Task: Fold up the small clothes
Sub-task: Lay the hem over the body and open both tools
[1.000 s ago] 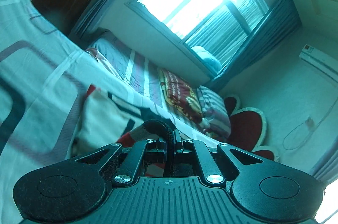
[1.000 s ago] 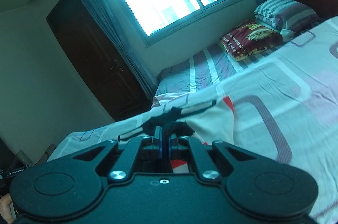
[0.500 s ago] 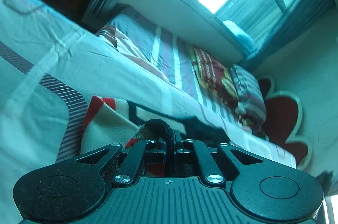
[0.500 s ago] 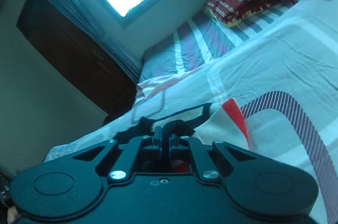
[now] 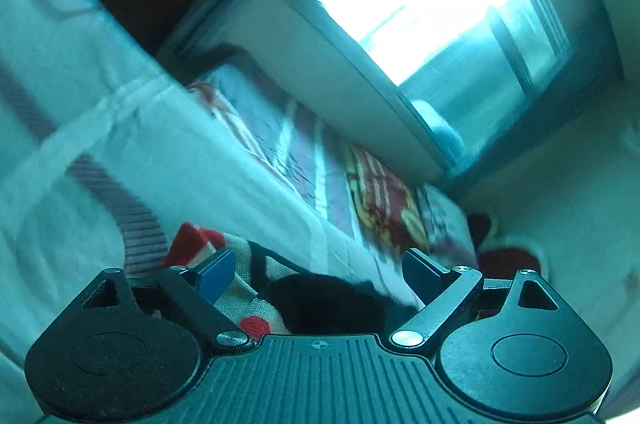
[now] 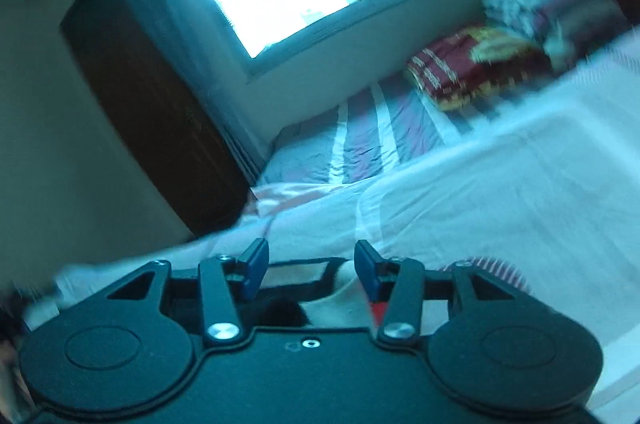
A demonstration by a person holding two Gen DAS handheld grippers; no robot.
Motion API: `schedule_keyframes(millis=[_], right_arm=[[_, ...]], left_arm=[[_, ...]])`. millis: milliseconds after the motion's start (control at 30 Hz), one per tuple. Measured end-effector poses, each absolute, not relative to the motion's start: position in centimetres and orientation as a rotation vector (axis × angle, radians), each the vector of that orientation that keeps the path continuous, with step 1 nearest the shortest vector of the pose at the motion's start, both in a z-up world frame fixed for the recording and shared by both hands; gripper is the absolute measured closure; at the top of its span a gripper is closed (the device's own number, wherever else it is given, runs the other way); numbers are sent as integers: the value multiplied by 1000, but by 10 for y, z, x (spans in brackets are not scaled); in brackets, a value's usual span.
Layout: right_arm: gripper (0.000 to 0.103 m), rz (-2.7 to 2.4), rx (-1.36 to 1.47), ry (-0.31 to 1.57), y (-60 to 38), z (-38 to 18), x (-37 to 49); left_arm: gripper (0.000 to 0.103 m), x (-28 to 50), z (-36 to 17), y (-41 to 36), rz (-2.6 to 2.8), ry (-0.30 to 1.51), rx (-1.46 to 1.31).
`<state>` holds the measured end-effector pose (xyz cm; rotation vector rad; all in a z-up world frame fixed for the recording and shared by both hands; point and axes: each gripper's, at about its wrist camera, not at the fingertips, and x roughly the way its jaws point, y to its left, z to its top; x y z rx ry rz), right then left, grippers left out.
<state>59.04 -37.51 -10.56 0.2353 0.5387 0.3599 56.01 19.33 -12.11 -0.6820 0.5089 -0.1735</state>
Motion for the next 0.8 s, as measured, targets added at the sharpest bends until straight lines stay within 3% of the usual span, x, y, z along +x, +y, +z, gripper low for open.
schedule_keyframes(millis=[67, 133, 300, 567, 633, 700, 767, 800], right_arm=[[56, 403, 105, 584, -364, -105, 591], [56, 451, 12, 610, -351, -107, 590], [54, 492, -146, 624, -304, -113, 608], [62, 490, -196, 686, -282, -130, 632], [68, 482, -172, 684, -281, -132, 632], [78, 458, -164, 680, -282, -134, 632], [94, 447, -152, 678, -282, -134, 631], [94, 440, -151, 667, -282, -133, 629]], left_arm=[[37, 565, -110, 187, -177, 567, -475], [46, 574, -109, 179, -203, 650, -323], [45, 606, -116, 147, -258, 786, -98], [46, 640, -109, 136, -273, 824, -73], [46, 640, -110, 133, -269, 822, -62], [67, 634, -114, 132, -236, 806, -25], [96, 626, -114, 137, -211, 769, -33], [96, 622, -113, 139, -206, 745, -49]])
